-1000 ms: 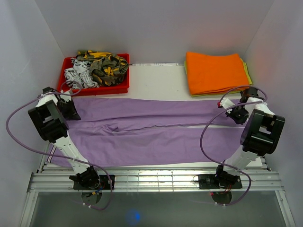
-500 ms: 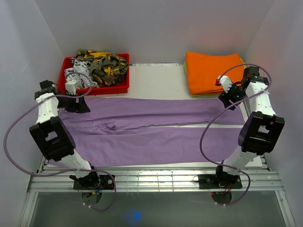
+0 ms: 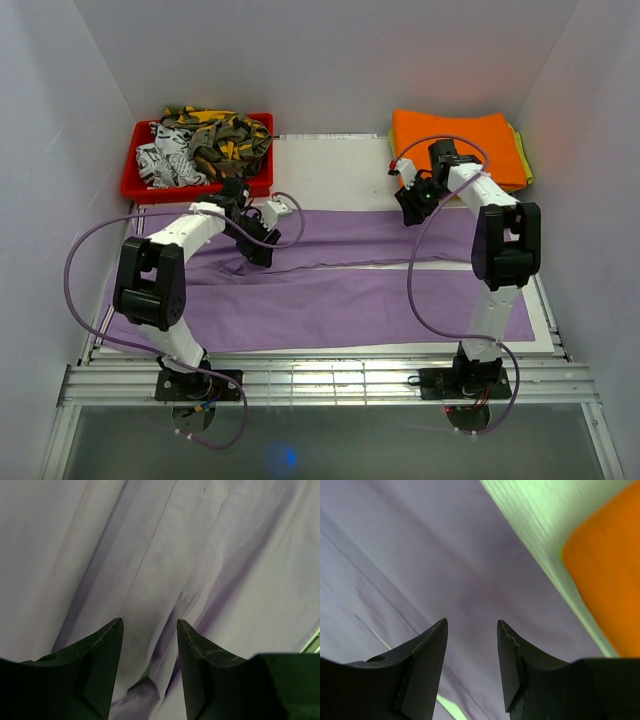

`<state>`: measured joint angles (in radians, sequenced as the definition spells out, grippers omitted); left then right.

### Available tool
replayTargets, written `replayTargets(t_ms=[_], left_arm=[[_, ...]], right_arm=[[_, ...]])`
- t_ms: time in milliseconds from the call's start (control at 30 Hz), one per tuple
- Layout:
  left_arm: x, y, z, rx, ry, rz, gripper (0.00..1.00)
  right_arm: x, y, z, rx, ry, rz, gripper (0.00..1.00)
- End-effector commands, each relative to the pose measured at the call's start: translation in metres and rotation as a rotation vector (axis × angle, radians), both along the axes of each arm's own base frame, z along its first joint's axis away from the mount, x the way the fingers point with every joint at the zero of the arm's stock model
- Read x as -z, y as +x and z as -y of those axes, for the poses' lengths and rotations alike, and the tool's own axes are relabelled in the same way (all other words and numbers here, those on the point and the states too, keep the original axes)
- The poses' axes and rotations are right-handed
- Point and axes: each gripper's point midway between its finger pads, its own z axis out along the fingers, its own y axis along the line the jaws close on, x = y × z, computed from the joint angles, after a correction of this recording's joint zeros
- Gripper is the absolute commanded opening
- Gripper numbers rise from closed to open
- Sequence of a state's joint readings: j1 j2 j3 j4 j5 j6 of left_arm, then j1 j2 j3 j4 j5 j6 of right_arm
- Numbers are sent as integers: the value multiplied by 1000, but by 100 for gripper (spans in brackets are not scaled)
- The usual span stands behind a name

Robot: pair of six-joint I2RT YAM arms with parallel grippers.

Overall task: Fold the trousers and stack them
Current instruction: Flatten the trousers out

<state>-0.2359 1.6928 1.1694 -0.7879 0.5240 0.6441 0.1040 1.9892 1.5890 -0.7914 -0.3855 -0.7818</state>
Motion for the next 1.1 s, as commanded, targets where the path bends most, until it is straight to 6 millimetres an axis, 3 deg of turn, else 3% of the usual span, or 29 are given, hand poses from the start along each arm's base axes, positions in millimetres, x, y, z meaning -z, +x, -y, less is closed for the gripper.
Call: replayTargets(t_ms=[0, 100, 267, 300, 400, 567, 700, 733, 900, 1067], left_arm=[[6, 11, -2, 13, 109, 79, 58], [16, 7, -7, 21, 149, 67, 52], [23, -14, -14, 82, 176, 36, 33], [27, -22, -17, 94, 180, 18, 25], [21, -38, -19, 146, 167, 26, 9], [4, -55, -20, 195, 136, 72, 1], [-4, -64, -22, 220, 125, 114, 0], [-5, -62, -22, 193, 127, 120, 6], [-23, -26, -10, 92, 92, 213, 37], [-3, 2, -2, 63, 127, 198, 43]], right_arm=[[-2, 27, -13, 62, -9, 75, 50], [21, 24, -9, 77, -58, 43, 49], [49, 15, 0, 102, -124, -25, 47], [55, 14, 2, 111, -138, -40, 47], [64, 11, 6, 122, -167, -66, 47], [70, 8, 9, 130, -185, -89, 47], [73, 5, 9, 134, -184, -106, 47], [74, 4, 8, 130, -181, -112, 47], [74, 1, 5, 131, -174, -123, 47], [74, 2, 4, 136, -172, -122, 47]])
